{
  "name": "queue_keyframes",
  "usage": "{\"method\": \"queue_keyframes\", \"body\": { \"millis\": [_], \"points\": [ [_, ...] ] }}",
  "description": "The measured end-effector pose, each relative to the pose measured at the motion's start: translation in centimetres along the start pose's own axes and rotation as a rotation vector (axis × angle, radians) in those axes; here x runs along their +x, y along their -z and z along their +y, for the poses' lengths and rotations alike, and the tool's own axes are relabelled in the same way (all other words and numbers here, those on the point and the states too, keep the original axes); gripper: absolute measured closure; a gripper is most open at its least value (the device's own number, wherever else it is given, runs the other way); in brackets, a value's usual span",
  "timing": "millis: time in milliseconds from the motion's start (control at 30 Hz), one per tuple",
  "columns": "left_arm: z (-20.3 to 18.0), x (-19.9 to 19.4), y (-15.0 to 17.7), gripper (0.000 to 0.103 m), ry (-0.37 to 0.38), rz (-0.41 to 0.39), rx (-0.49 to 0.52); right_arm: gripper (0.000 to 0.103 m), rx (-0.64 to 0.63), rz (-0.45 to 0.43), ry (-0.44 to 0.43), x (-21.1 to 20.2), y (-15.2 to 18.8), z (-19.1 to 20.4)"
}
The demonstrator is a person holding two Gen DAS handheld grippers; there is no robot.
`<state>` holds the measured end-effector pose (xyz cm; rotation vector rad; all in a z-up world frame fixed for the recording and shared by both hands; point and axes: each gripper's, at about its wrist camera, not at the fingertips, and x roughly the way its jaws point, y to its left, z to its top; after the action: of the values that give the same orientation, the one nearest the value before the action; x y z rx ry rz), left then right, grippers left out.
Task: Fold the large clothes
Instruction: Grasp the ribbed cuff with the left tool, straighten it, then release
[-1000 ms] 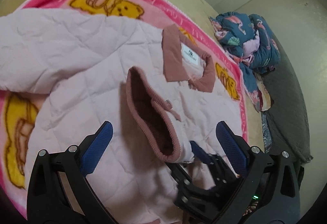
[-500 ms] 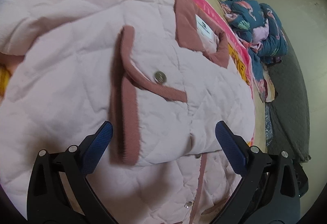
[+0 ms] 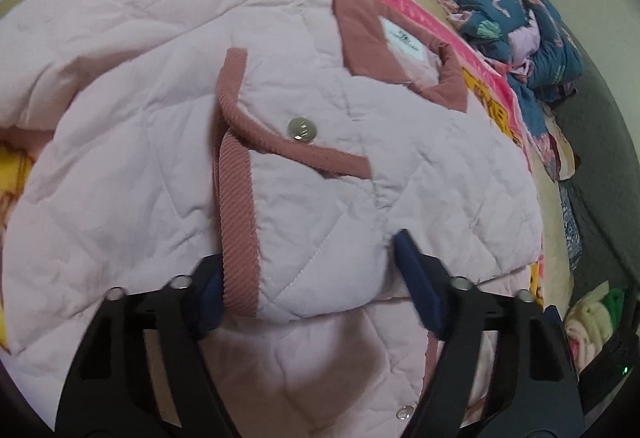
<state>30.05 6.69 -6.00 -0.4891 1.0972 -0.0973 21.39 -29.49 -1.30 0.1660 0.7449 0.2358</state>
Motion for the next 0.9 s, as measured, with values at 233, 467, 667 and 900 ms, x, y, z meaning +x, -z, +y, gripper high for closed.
{"method": "queue_keyframes", "body": {
  "millis": [233,467,667,900],
  "points": [
    [-2.9,-2.3,-0.8,0.084,-0.029,-0.096,0.138,0.023,0.046,-0.038,0.041,-1.5,0.0,-1.2],
    [-5.8,-7.3,-2.9,0.086,0.001,-0.218,0.231,0.023,0.067,-0.076,0.039,-2.6,-0.8,-1.9],
    [-7.2,-9.6,-4.0,0.086,-0.009,-0.289,0.293,0.023,0.066,-0.086,0.037,-2.7,-1.5,-1.9],
    [-4.7,-6.4,-4.1,0.086,-0.065,-0.240,0.282,0.023,0.036,-0.088,0.045,-2.2,-3.0,-1.7]
  ]
}}
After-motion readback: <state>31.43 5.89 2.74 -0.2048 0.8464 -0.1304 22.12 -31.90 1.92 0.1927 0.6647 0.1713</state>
